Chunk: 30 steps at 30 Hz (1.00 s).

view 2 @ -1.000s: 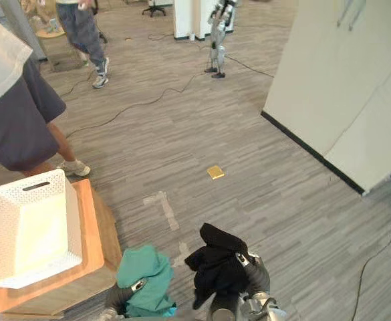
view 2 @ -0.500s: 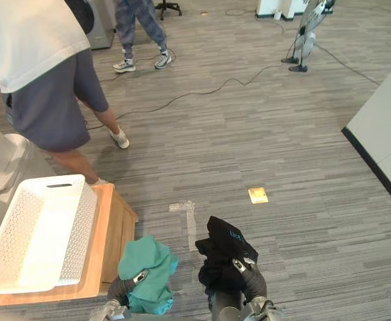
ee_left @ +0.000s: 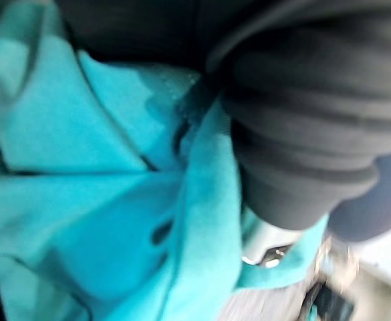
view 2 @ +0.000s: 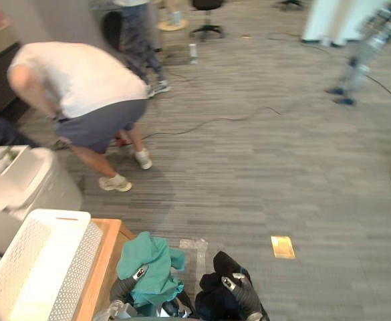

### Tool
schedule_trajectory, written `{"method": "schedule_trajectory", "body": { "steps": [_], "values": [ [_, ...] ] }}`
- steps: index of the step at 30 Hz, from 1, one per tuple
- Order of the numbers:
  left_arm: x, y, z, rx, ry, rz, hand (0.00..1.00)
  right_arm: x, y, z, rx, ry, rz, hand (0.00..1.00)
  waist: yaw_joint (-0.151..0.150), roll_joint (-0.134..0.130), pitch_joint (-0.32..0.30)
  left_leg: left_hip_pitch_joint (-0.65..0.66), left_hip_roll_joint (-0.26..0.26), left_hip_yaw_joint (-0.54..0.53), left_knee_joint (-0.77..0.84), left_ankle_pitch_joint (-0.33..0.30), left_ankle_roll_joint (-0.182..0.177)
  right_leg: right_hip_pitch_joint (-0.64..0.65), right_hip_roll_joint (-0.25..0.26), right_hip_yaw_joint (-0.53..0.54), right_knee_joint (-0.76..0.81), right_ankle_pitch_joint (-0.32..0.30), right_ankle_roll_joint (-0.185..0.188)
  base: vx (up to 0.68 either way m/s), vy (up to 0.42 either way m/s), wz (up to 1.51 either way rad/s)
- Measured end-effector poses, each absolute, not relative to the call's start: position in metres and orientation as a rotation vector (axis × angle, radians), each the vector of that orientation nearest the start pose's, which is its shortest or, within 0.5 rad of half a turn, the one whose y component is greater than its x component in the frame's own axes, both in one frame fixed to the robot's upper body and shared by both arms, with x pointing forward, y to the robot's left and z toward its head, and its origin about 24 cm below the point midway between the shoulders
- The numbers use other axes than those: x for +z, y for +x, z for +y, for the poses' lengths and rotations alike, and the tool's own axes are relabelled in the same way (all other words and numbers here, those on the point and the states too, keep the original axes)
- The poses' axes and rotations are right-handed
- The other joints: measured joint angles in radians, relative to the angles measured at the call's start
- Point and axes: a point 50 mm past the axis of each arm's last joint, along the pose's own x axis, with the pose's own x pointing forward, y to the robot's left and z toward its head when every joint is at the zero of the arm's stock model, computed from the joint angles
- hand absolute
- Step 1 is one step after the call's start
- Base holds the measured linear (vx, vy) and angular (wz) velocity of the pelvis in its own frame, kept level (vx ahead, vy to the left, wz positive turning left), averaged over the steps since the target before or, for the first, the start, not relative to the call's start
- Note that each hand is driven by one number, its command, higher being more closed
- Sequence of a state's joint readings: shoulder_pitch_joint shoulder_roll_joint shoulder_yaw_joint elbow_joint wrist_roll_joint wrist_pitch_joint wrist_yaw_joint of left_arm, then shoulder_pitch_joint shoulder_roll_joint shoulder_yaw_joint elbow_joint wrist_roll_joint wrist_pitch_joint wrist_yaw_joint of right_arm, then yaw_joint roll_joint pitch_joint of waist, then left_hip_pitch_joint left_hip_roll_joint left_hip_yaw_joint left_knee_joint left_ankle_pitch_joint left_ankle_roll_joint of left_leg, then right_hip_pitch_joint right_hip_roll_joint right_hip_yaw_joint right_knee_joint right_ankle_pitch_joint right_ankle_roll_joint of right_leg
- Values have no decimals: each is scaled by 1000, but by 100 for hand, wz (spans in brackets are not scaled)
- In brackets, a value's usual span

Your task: Tidy the bed and pick cloth on bed and put in laundry

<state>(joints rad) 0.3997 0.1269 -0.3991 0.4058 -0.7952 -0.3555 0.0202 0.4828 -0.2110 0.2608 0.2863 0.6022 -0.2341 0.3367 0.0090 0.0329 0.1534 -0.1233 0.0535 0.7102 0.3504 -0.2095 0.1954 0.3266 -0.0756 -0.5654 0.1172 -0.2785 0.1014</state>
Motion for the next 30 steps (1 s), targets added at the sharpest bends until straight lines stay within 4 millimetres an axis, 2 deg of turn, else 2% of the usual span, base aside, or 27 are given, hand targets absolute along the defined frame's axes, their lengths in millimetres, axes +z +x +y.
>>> {"method": "schedule_trajectory", "body": {
  "steps": [1, 2, 3, 4, 5, 7, 10, 11, 12, 13, 14, 15, 16, 17, 18, 19, 20, 21, 22, 24, 25, 27, 30],
  "values": [
    [-96, 107, 134, 190, -593, 549, 100, -77, 108, -155, 205, 467, 471, 100, 14, -12, -2, 4, -14, -22, 5, -30, 4, -1, -13, 1, 50, -12, 20, 389, 29, 78],
    [-97, 106, 135, 209, -586, 556, 100, -74, 119, -152, 220, 459, 446, 100, 27, -17, 4, 29, -25, -51, 7, -49, 0, -16, -42, 1, 176, -21, 33, 397, 35, 88],
    [-97, 105, 136, 222, -582, 561, 100, -73, 123, -151, 226, 456, 439, 100, 33, -15, 5, 49, -29, -71, 3, -56, -8, -41, -63, 2, 288, -20, 32, 419, 26, 93],
    [-97, 105, 139, 237, -568, 566, 100, -71, 127, -148, 236, 456, 428, 100, 35, -18, 6, 89, -45, -125, -12, -64, -22, -114, -123, 17, 540, -16, 10, 433, -20, 121],
    [-98, 104, 142, 249, -552, 570, 100, -72, 126, -143, 250, 465, 431, 100, 28, -18, 8, 132, -64, -187, -31, -64, -24, -158, -163, 38, 695, -51, -10, 434, -62, 137],
    [-98, 103, 148, 271, -531, 571, 100, -73, 123, -138, 274, 467, 445, 100, 3, -20, 15, 183, -76, -273, -49, -62, -28, -227, -193, 86, 765, -91, -37, 380, -156, 149],
    [-97, 109, 153, 279, -503, 564, 100, -74, 119, -129, 309, 478, 462, 100, -23, -18, 18, 210, -89, -452, -71, -46, -60, -337, -159, 253, 641, -116, -52, 249, -235, 179],
    [-95, 115, 155, 268, -492, 552, 100, -76, 111, -126, 311, 485, 483, 100, -45, -26, 17, 209, -97, -573, -79, -33, -81, -354, -114, 386, 516, -105, -35, 158, -281, 241],
    [-95, 117, 156, 260, -484, 550, 100, -77, 108, -125, 304, 490, 490, 100, -49, -37, 14, 211, -107, -623, -84, -24, -94, -345, -104, 437, 449, -93, -21, 117, -314, 251],
    [-94, 119, 158, 249, -468, 546, 100, -78, 103, -123, 295, 502, 494, 100, -47, -69, 7, 210, -135, -680, -92, -12, -113, -335, -107, 501, 329, -44, -10, 116, -341, 180],
    [-95, 119, 164, 247, -445, 551, 100, -78, 102, -120, 294, 511, 491, 100, -43, -101, 9, 218, -159, -731, -103, -3, -128, -331, -121, 519, 299, 30, 11, 158, -417, 172],
    [-100, 112, 158, 262, -459, 582, 100, -81, 99, -124, 300, 496, 507, 100, -8, -92, -3, 241, -137, -752, -150, 17, -157, -297, -128, 452, 268, 30, -2, 168, -369, 108],
    [-101, 108, 156, 267, -466, 593, 100, -81, 100, -126, 304, 489, 506, 100, 1, -88, -8, 246, -125, -746, -167, 23, -163, -276, -126, 430, 248, 34, -8, 139, -313, 113],
    [-103, 101, 152, 271, -480, 611, 100, -80, 106, -127, 316, 479, 493, 100, -6, -68, -9, 244, -86, -699, -192, 31, -179, -241, -124, 361, 202, 43, -16, 98, -244, 135],
    [-104, 100, 149, 272, -493, 615, 100, -81, 108, -127, 319, 475, 497, 100, -16, -58, -10, 244, -39, -601, -212, 51, -196, -205, -127, 289, 163, 51, -17, 42, -157, 158],
    [-104, 100, 148, 272, -497, 614, 100, -83, 107, -127, 320, 474, 508, 100, -17, -55, -11, 245, -18, -549, -218, 58, -203, -185, -129, 257, 146, 53, -15, 74, -114, 162],
    [-103, 101, 146, 268, -506, 609, 100, -87, 106, -127, 319, 468, 524, 100, -20, -52, -9, 248, 17, -454, -231, 79, -214, -148, -137, 191, 121, 56, -14, 125, -57, 154],
    [-103, 102, 143, 262, -518, 605, 100, -87, 108, -129, 313, 463, 525, 100, -18, -51, -9, 248, 37, -379, -240, 113, -225, -115, -142, 137, 107, 58, -10, 150, -53, 143],
    [-102, 102, 142, 258, -524, 605, 100, -88, 108, -130, 308, 462, 524, 100, -13, -52, -9, 248, 37, -370, -244, 127, -236, -107, -147, 122, 101, 61, -6, 124, 32, 102],
    [-101, 100, 141, 247, -536, 604, 100, -86, 113, -131, 298, 461, 509, 100, 5, -45, -8, 244, 27, -347, -241, 134, -231, -91, -156, 108, 79, 79, -1, 75, 81, 41],
    [-100, 98, 144, 258, -536, 601, 100, -84, 119, -131, 299, 459, 492, 100, 8, -50, -6, 244, 17, -342, -243, 138, -226, -79, -160, 106, 56, 88, 6, 60, 82, 16],
    [-100, 96, 149, 267, -517, 604, 100, -80, 126, -125, 309, 476, 468, 100, 7, -62, -1, 243, 0, -341, -255, 147, -213, -71, -170, 86, 41, 93, 15, 44, 61, 19],
    [-95, 102, 151, 251, -512, 576, 100, -78, 130, -121, 293, 498, 456, 100, -9, -68, -4, 244, -34, -366, -330, 201, -197, -69, -183, 45, 37, 98, 24, -14, 29, 40]
  ]
}}
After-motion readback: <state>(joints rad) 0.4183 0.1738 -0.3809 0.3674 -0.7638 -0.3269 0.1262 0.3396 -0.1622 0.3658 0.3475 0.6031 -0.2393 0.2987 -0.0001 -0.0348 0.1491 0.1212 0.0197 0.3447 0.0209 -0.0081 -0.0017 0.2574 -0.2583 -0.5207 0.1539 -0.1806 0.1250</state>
